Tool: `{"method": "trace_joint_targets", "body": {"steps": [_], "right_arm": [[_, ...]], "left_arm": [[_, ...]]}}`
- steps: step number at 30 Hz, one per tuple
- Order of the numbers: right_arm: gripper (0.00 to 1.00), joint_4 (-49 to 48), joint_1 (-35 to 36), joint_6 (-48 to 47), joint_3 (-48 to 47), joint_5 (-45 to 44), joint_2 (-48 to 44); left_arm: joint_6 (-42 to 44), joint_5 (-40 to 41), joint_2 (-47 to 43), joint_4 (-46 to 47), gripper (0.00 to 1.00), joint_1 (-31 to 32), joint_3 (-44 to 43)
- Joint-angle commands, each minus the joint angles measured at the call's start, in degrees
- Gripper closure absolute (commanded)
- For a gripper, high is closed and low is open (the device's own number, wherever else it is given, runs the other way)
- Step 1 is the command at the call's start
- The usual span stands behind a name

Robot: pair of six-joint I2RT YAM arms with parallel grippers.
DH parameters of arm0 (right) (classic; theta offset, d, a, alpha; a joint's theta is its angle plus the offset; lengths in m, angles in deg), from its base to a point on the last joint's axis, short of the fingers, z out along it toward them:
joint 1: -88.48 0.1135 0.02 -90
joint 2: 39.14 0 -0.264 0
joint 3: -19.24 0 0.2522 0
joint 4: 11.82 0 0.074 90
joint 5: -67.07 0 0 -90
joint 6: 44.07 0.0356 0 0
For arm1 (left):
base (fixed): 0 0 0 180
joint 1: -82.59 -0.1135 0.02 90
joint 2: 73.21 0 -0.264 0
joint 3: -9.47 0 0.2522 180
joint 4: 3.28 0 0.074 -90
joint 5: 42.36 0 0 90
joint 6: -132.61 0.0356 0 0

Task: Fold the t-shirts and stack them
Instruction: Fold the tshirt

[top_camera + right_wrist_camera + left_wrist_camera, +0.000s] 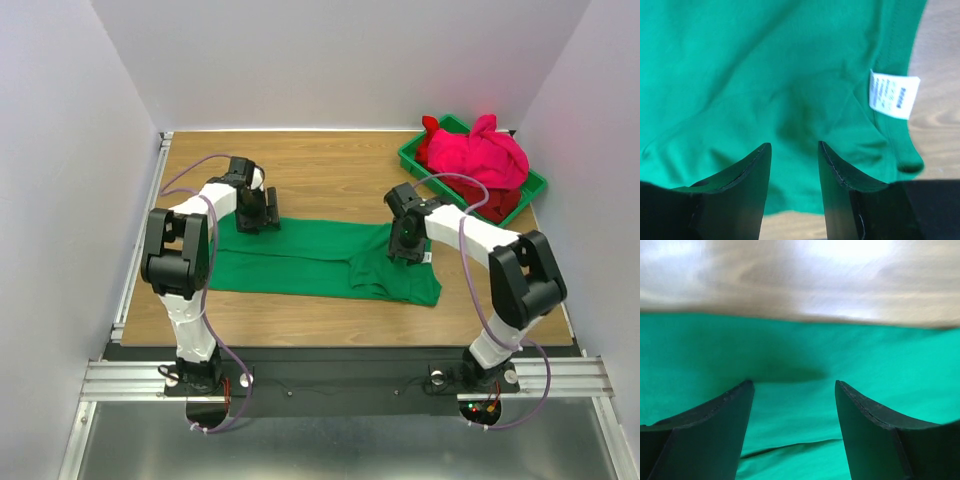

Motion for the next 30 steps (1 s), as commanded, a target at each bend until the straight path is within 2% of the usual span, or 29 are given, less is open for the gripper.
{"method": "trace_joint_targets", "body": {"steps": [1,8,13,20,23,30], "right_arm": [[0.52,-4.9,0.4,2.2,-1.4,-2.4,3.1],[0.52,-5.2,0.3,-0.7,-6.2,-3.9,12.6],[0.52,-5.2,0.3,-3.0,-14.0,-3.5,22.1],[0.52,-4.9,-0.1,-5.4,-32.8,-2.2,36.8],[0.50,-4.7,-0.4,-5.3,-44.0,-1.3,42.7],[0.45,-4.5,-0.9,-5.8,-58.3,2.4,49.3]], "left_arm": [[2.0,-2.0,-1.9,1.1,0.23,-2.0,3.8],[0.9,2.0,-4.1,0.2,0.23,-4.9,8.8],[-0.7,4.3,-5.4,0.3,0.23,-7.2,10.9],[-1.5,5.6,-6.3,-0.4,0.23,-7.3,12.5],[-1.8,7.4,-8.5,-0.5,0.23,-7.3,14.3],[-3.0,9.7,-14.1,-0.9,0.23,-7.3,19.0]]}}
